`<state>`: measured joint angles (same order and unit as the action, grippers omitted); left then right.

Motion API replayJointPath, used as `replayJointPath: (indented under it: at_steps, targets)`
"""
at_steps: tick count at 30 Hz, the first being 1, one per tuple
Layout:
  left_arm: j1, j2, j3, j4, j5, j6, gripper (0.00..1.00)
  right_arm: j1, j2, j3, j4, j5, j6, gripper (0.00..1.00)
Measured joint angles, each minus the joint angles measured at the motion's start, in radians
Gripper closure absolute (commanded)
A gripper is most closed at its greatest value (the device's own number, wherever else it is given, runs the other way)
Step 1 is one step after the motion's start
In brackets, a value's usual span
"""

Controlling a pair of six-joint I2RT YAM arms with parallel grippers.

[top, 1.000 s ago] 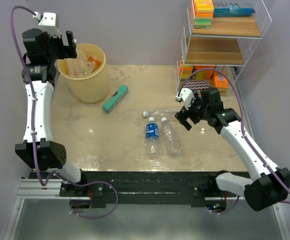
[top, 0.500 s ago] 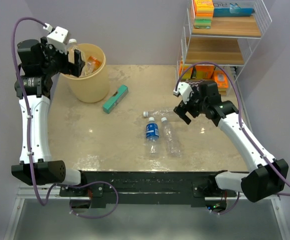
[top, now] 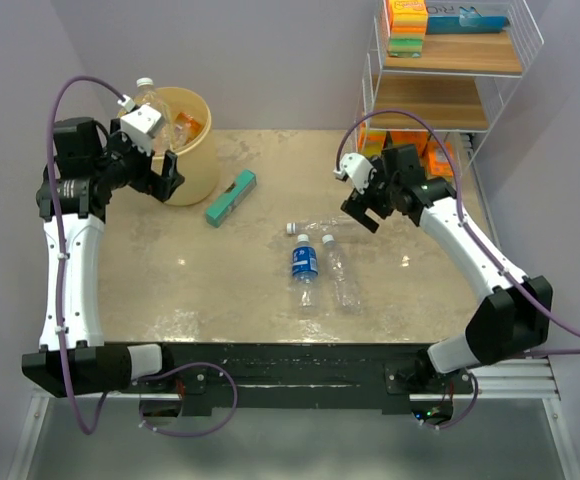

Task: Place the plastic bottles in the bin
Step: Pick up the plastic bottle at the center of the board.

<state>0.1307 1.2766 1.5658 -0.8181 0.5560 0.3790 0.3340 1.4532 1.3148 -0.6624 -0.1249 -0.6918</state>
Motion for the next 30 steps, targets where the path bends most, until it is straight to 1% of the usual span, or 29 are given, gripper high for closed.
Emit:
replayJointPath:
  at_steps: [6, 13, 19, 30]
  targets:
    - [0.000, -0.043, -0.036, -0.043, 0.041, 0.037, 0.01, 0.014, 0.108, 0.050, -0.003, 0.040, -0.055, 0.01]
    - [0.000, -0.062, -0.084, -0.082, 0.069, 0.077, 0.01, 0.039, 0.196, 0.089, -0.008, 0.065, -0.114, 0.01]
    - [0.000, -0.080, -0.125, -0.094, 0.077, 0.093, 0.01, 0.052, 0.266, 0.098, -0.004, 0.083, -0.151, 0.01]
    - [0.000, -0.090, -0.147, -0.108, 0.079, 0.117, 0.01, 0.071, 0.381, 0.097, 0.008, 0.108, -0.196, 0.01]
